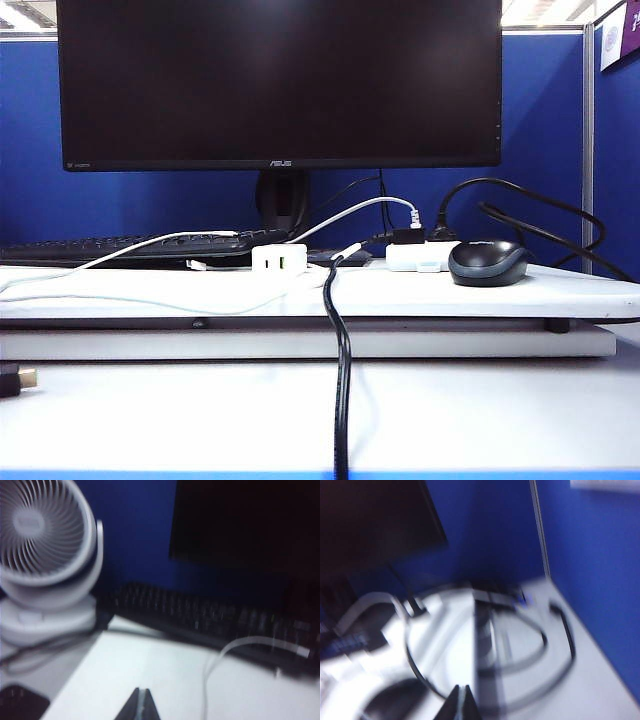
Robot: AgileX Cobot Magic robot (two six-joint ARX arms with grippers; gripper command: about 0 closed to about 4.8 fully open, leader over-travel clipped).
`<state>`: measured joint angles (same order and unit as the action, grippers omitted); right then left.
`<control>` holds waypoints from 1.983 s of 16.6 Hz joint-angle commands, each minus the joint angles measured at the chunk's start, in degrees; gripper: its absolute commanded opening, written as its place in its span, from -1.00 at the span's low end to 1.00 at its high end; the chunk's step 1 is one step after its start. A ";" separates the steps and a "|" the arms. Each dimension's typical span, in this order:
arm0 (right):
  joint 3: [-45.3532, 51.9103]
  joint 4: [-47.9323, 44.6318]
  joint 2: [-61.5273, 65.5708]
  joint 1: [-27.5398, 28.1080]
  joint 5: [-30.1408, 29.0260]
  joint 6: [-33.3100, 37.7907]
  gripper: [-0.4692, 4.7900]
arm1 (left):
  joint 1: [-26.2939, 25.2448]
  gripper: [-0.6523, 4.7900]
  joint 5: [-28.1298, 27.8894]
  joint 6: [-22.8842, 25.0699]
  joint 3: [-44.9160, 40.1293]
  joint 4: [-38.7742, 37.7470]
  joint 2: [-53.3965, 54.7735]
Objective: Pick up the Type-C charging cable and the charging base, insert one end of the Type-C charger into the corresponding slot on the base, and finally place the plugged-in charger back on the table.
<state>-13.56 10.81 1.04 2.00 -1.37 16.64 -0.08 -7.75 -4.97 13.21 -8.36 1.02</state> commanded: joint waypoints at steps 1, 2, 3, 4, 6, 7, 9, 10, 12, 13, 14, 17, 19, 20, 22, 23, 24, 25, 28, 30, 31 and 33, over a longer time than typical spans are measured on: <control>-7.89 -1.86 6.34 0.00 -5.42 -0.74 -0.83 | -0.04 -0.78 -0.15 -0.15 8.35 1.81 8.55; -11.58 -2.58 10.27 0.00 -6.47 -1.73 -0.83 | -0.04 -0.78 -0.17 0.09 12.63 1.90 13.55; -14.75 -3.02 13.60 0.00 -6.45 -2.99 -0.83 | -0.04 -0.78 -0.17 0.31 16.37 1.92 17.79; -19.71 -4.76 19.02 0.00 -6.43 -5.11 -0.83 | -0.04 -0.78 -0.15 0.48 22.27 2.10 24.50; -25.31 -8.33 25.70 -0.02 -6.49 -7.13 -0.82 | -0.04 -0.78 0.17 1.88 29.44 2.10 32.63; -29.27 -9.03 29.79 -0.04 -6.78 -7.28 -0.82 | -0.02 -0.78 1.46 3.37 34.03 2.01 38.03; -35.10 -9.09 36.28 -0.07 -8.72 -7.28 -0.82 | 0.00 -0.78 5.09 4.57 40.79 1.64 45.59; -37.92 -9.38 39.60 -0.07 -10.78 -7.28 -0.82 | 0.02 -0.78 7.91 4.61 44.78 1.46 49.94; -42.80 -9.40 45.24 -1.55 -12.72 -7.26 -0.82 | 0.09 -0.78 13.38 5.81 53.29 -1.20 58.77; -44.87 -9.38 47.56 -2.89 -12.76 -7.26 -0.82 | 0.50 -0.78 16.02 6.40 56.81 -2.56 62.71; -46.51 -9.38 49.59 -4.50 -13.05 -7.26 -0.82 | 1.64 -0.78 17.53 8.04 59.98 -4.39 66.23; -48.52 -9.33 54.16 -12.68 -14.23 -7.28 -0.82 | 9.31 -0.78 18.12 22.75 69.26 -9.99 78.20; -48.52 -9.22 55.45 -15.91 -14.21 -7.32 -0.82 | 12.70 -0.78 18.34 27.85 72.08 -12.70 83.91; -48.52 -8.87 55.89 -16.79 -14.29 -7.72 -0.82 | 13.90 -0.78 18.32 29.33 72.89 -13.90 86.29; -48.52 -7.98 56.57 -17.18 -14.27 -7.76 -0.82 | 15.52 -0.78 18.32 33.11 72.89 -14.16 89.74; -48.52 -7.58 56.68 -17.18 -14.23 -7.76 -0.82 | 15.54 -0.78 18.34 34.64 72.89 -14.36 91.01; -48.52 -7.61 56.85 -17.16 -14.21 -7.78 -0.82 | 15.80 -0.78 18.78 36.02 72.91 -14.53 92.52; -48.52 -7.63 56.89 -17.16 -14.21 -7.93 -0.82 | 15.80 -0.78 20.15 38.32 72.94 -14.97 93.70; -48.52 -7.48 56.92 -17.16 -14.23 -7.93 -0.82 | 15.91 -0.75 23.45 43.93 72.94 -15.10 98.66; -48.52 -6.51 56.94 -17.16 -14.23 -7.93 -0.82 | 16.24 -0.19 23.41 44.04 72.94 -14.73 101.77; -48.50 -5.97 57.11 -17.16 -14.23 -7.93 -0.82 | 16.44 -0.08 23.39 44.87 72.94 -14.19 102.95; -48.50 -5.73 57.55 -17.16 -14.23 -7.93 -0.82 | 17.05 -0.08 23.12 47.91 72.94 -12.31 104.54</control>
<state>-61.73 5.58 58.57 -15.14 -15.59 8.93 16.64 15.18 41.17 85.89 -22.44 105.27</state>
